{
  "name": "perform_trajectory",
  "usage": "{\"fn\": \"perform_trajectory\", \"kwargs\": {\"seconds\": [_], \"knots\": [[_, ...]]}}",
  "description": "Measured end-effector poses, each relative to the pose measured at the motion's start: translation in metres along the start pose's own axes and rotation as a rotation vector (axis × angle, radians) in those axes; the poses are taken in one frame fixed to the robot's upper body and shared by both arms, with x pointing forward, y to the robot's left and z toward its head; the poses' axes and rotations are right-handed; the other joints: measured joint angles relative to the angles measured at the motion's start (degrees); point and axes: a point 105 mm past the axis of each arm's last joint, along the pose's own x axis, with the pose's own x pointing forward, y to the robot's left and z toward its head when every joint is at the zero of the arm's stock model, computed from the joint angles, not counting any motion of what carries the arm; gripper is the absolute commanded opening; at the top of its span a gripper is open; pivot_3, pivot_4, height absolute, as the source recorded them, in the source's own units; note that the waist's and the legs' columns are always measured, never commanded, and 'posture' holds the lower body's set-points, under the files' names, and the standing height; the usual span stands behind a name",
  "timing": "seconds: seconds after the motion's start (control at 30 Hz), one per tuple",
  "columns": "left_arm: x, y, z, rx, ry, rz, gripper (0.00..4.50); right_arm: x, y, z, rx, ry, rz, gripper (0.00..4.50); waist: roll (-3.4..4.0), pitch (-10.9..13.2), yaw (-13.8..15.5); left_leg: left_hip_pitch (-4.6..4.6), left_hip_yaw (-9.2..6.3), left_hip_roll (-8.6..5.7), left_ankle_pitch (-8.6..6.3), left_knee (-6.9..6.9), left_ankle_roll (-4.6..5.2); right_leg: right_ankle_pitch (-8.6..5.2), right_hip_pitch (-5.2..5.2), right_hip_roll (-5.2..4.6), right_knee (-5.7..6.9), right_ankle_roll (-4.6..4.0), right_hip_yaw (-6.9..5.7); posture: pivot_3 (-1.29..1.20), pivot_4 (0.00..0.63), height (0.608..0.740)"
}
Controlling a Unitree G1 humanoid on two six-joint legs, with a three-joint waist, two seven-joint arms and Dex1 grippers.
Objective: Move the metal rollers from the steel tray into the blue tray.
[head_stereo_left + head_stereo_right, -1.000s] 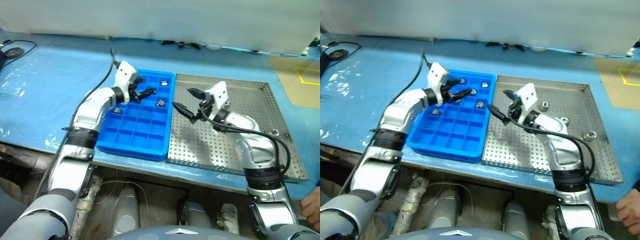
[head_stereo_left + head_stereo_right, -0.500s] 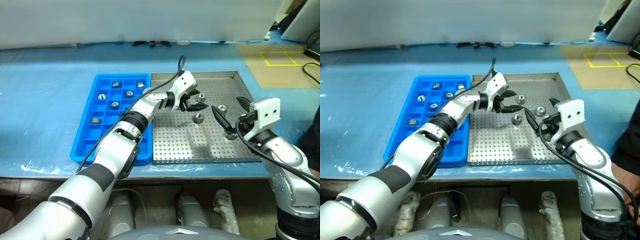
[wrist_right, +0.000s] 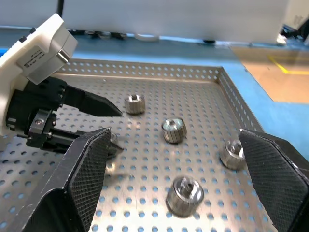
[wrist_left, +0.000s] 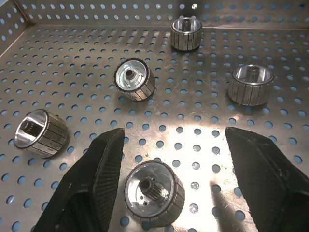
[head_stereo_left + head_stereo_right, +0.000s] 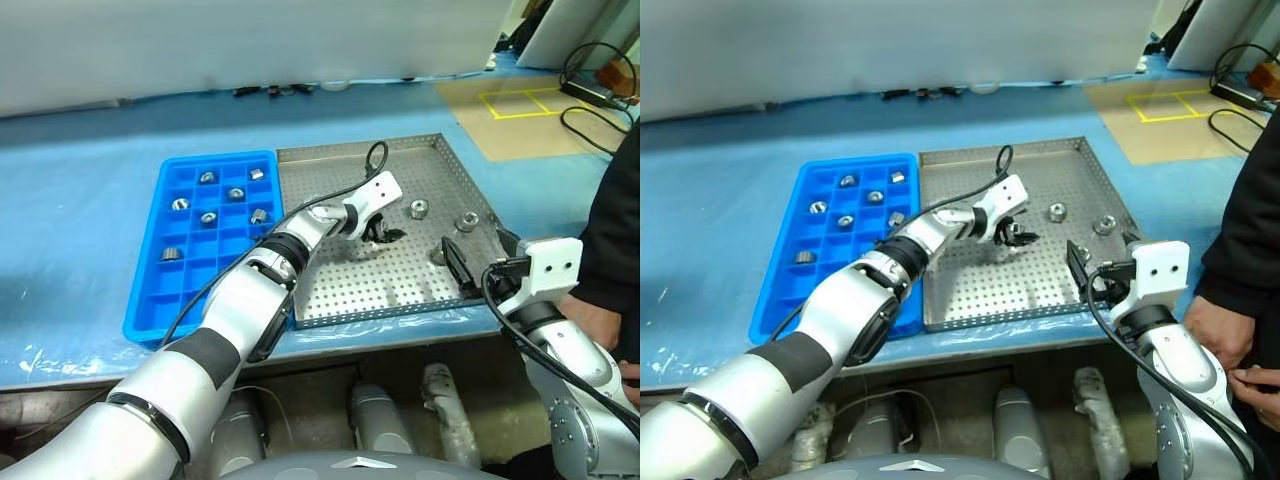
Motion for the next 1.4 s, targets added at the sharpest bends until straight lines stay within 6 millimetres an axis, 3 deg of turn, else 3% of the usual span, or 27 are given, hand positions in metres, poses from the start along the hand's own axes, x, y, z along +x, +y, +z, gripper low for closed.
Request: {"fn": "perform_trajectory", "kwargs": {"seconds": [0.47,0.57,0.77,0.87,1.0,1.4], "knots": [[0.0,0.012,-0.026,0.009,0.129,0.173,3.49,-0.011,-0.002,-0.015,0.007,0.036,-0.063,4.5,-0.02,0.01,-8.07,-0.6,-0.07,-0.98,-0.58,0.78,0.93,-0.11,0.19,-1.02,-0.31,0.19,-0.18,-0.81,0.15,0.74],[-0.003,0.015,-0.031,0.011,0.144,0.191,2.89,-0.01,0.001,-0.015,0.01,0.034,-0.052,4.5,-0.01,0.01,-9.33,-0.62,-0.12,-1.09,-0.65,0.78,1.06,-0.09,0.41,-1.08,-0.66,0.23,-0.28,-0.8,0.15,0.74],[-0.009,0.022,-0.038,0.024,0.163,0.208,0.94,-0.008,0.002,-0.015,0.013,0.027,-0.044,4.5,-0.01,0.0,-11.09,-0.6,-0.17,-1.1,-0.84,0.76,1.36,0.01,0.9,-1.27,-1.24,0.39,-0.62,-0.79,0.15,0.74],[-0.011,0.024,-0.039,0.018,0.167,0.212,0.94,-0.005,0.005,-0.013,0.015,0.02,-0.033,4.5,-0.01,0.0,-11.13,-0.58,-0.21,-1.11,-0.85,0.76,1.38,0.01,1.02,-1.32,-1.32,0.39,-0.72,-0.77,0.15,0.74],[-0.012,0.025,-0.039,0.016,0.168,0.202,0.14,-0.001,0.004,-0.013,0.013,0.017,-0.028,4.5,-0.01,0.0,-11.23,-0.57,-0.22,-1.24,-0.89,0.76,1.43,0.01,1.09,-1.48,-1.37,0.39,-0.79,-0.76,0.15,0.74],[-0.03,0.032,-0.036,-0.105,0.068,0.086,0.14,0.015,0.008,-0.006,0.001,-0.015,0.024,4.5,-0.01,0.01,-12.19,-0.84,-0.31,-1.78,-1.0,0.77,2.03,-0.03,1.13,-2.07,-1.6,0.44,-0.96,-0.71,0.15,0.74]]}}
